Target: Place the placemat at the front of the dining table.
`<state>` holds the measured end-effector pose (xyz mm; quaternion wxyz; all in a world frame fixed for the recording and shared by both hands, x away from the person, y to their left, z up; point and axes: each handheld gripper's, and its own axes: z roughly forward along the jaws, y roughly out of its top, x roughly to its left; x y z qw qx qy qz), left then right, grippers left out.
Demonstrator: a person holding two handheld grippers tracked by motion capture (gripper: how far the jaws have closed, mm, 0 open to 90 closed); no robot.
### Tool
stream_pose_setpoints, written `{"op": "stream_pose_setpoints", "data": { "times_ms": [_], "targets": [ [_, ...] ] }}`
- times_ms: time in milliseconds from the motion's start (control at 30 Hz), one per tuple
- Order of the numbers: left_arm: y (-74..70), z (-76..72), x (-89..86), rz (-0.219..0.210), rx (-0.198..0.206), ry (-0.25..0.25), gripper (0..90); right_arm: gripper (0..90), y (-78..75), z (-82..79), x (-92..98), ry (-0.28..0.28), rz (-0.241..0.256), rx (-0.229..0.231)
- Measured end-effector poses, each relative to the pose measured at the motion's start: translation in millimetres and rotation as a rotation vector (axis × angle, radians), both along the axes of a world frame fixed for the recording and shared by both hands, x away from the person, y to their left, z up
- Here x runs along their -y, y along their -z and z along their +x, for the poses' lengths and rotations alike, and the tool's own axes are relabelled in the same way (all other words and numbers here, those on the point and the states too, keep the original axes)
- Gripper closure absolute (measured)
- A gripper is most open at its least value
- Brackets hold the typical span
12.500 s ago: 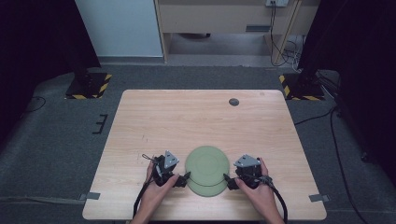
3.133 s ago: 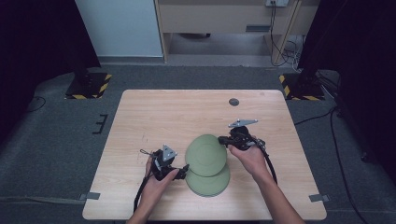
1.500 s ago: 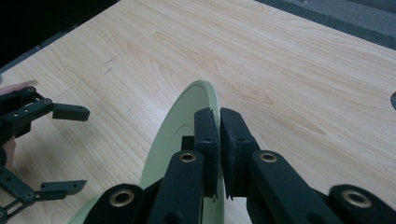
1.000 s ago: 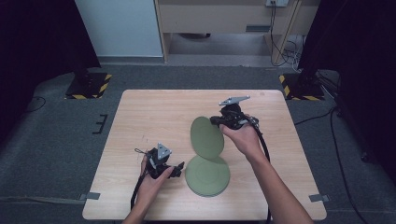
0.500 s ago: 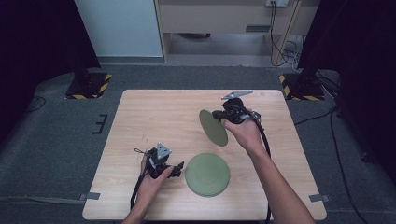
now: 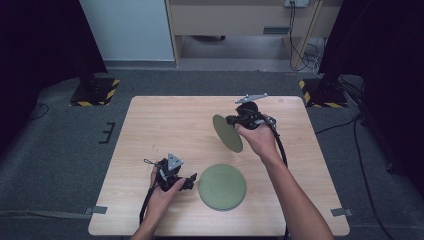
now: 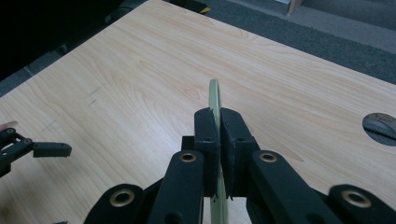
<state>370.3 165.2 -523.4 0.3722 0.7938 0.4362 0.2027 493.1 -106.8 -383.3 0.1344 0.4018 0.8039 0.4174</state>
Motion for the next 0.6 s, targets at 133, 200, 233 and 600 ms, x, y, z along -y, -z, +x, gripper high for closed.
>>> {"op": "stream_pose_setpoints", "data": {
  "times_ms": [133,200,233,600],
  "targets": [
    [0.7,0.3,0.3,0.001,-0.002,0.002,2.7,86.6,-0.1,3.3,-2.0,0.004,0.003,0.001],
    [0.9,0.2,0.5,0.000,-0.003,0.002,2.7,86.6,-0.6,4.8,-3.6,0.006,0.004,0.004],
    [0.8,0.2,0.5,-0.001,-0.002,0.002,2.7,86.6,-0.7,5.5,-4.3,0.008,0.006,0.004],
    [0.2,0.6,-1.4,-0.008,0.000,-0.006,2.7,86.6,-1.7,12.9,-5.0,0.023,0.004,0.008]
  ]
}}
